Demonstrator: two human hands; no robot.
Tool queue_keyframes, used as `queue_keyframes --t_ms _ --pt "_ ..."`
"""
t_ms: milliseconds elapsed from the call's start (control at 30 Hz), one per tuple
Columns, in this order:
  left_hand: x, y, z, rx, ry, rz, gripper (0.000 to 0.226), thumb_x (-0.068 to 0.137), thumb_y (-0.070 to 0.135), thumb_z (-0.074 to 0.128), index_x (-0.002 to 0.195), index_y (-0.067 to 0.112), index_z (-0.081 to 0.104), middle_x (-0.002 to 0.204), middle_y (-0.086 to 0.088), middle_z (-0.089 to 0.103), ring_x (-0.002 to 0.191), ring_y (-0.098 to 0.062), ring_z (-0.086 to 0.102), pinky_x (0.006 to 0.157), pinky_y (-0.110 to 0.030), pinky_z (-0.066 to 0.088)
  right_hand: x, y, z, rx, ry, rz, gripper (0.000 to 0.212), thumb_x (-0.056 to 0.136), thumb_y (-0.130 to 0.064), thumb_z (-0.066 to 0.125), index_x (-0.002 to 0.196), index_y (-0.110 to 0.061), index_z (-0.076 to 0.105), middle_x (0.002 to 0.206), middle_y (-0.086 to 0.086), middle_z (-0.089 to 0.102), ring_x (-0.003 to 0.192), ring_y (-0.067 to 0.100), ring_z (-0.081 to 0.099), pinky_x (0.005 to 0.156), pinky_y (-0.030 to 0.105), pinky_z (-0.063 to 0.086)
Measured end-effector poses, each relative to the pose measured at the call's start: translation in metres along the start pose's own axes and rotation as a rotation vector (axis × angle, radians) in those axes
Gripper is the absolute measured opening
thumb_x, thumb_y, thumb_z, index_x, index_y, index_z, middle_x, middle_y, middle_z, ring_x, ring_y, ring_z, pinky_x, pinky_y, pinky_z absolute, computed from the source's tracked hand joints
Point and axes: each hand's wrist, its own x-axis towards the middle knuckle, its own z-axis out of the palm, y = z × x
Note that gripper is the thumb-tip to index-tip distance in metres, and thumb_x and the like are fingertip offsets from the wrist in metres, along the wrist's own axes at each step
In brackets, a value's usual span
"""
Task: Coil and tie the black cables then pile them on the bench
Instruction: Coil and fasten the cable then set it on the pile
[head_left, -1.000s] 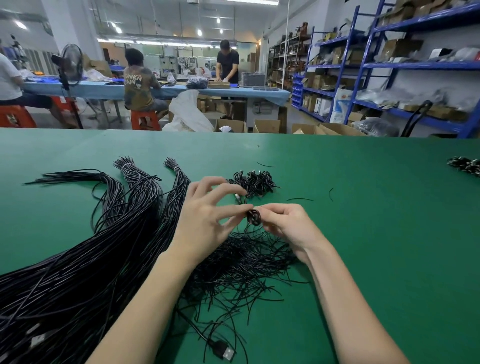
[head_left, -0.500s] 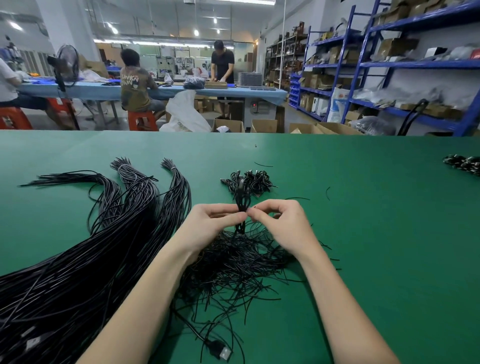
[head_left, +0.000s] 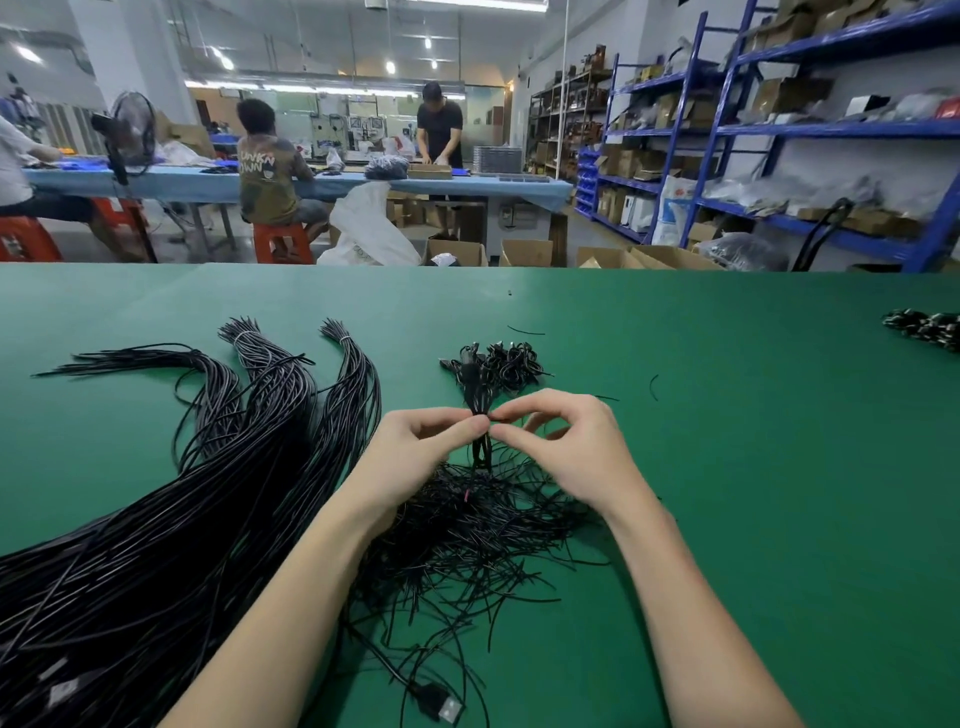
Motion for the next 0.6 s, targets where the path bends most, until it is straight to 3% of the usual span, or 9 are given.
queue_keyframes --t_ms 100,167,233,333,367,400,467,533,600 --pt "-0.001 0.003 0.0 -0.061 -0.031 -0.035 0.041 0.071 0.052 0.076 0.103 0.025 0.08 0.105 0.011 0.077 0.103 0.003 0.067 0.084 -0.026 0.046 -0.001 0.0 0.004 -0.041 0.089 -0.033 0.021 0.077 -0.059 0.073 0.082 -0.04 0.079 0.086 -0.026 0.073 0.077 0.006 0.064 0.068 0.032 0.053" --pt "0.0 0.003 0.0 -0.076 0.001 -0.028 0.046 0.068 0.05 0.079 0.105 0.022 0.08 0.105 0.009 0.077 0.102 0.001 0.068 0.091 -0.028 0.047 0.001 0.001 0.007 0.042 0.118 0.024 0.013 0.081 -0.049 0.078 0.077 -0.037 0.08 0.08 -0.018 0.074 0.072 0.006 0.061 0.068 0.03 0.049" --pt "-0.001 0.003 0.002 -0.049 0.058 0.06 0.039 0.071 0.042 0.083 0.103 0.021 0.08 0.102 0.005 0.078 0.1 -0.008 0.068 0.096 -0.029 0.046 0.003 0.0 0.01 0.277 0.073 0.23 0.011 0.084 -0.033 0.082 0.074 -0.028 0.082 0.072 -0.005 0.074 0.064 0.006 0.056 0.065 0.023 0.044" --pt "0.001 0.002 0.006 0.162 0.136 0.371 0.019 0.078 0.027 0.084 0.097 0.029 0.082 0.092 0.01 0.077 0.093 -0.009 0.065 0.084 -0.021 0.046 0.005 -0.004 0.012 0.871 -0.098 0.663 0.009 0.076 -0.017 0.08 0.067 -0.015 0.081 0.068 -0.002 0.067 0.051 0.003 0.045 0.044 0.015 0.029" --pt "0.001 0.002 0.005 0.179 0.145 0.373 0.017 0.079 0.026 0.084 0.095 0.032 0.082 0.089 0.013 0.077 0.087 -0.006 0.064 0.079 -0.019 0.045 0.004 -0.005 0.013 0.948 -0.115 0.711 0.007 0.077 -0.016 0.079 0.07 -0.014 0.08 0.069 -0.002 0.067 0.05 0.003 0.045 0.04 0.014 0.028" --pt "0.001 0.002 0.005 0.138 0.14 0.304 0.015 0.079 0.028 0.084 0.094 0.032 0.082 0.088 0.013 0.077 0.08 -0.005 0.063 0.076 -0.02 0.045 0.005 -0.004 0.014 0.902 -0.113 0.687 0.005 0.082 -0.017 0.078 0.078 -0.015 0.08 0.072 -0.003 0.07 0.05 0.003 0.047 0.038 0.013 0.03" --pt "0.002 0.002 0.004 -0.014 0.118 0.108 0.02 0.077 0.036 0.084 0.094 0.026 0.082 0.091 0.01 0.078 0.08 -0.006 0.069 0.077 -0.021 0.046 0.005 -0.006 0.013 0.524 -0.031 0.477 0.009 0.086 -0.029 0.08 0.092 -0.023 0.079 0.081 -0.007 0.077 0.054 0.001 0.054 0.045 0.015 0.042" --pt "0.001 0.0 0.002 -0.092 0.099 -0.021 0.035 0.069 0.046 0.081 0.096 0.022 0.081 0.096 0.01 0.078 0.093 0.0 0.07 0.08 -0.022 0.045 0.005 -0.006 0.011 0.177 0.091 0.227 0.01 0.084 -0.039 0.082 0.09 -0.032 0.08 0.082 -0.015 0.077 0.057 0.0 0.056 0.057 0.02 0.049" --pt "0.001 0.001 0.004 -0.136 0.071 -0.102 0.046 0.064 0.05 0.079 0.1 0.021 0.08 0.101 0.01 0.078 0.097 0.0 0.069 0.08 -0.027 0.043 0.005 -0.006 0.01 0.021 0.107 0.076 0.006 0.083 -0.046 0.08 0.085 -0.039 0.081 0.08 -0.025 0.075 0.056 0.004 0.056 0.06 0.026 0.052"
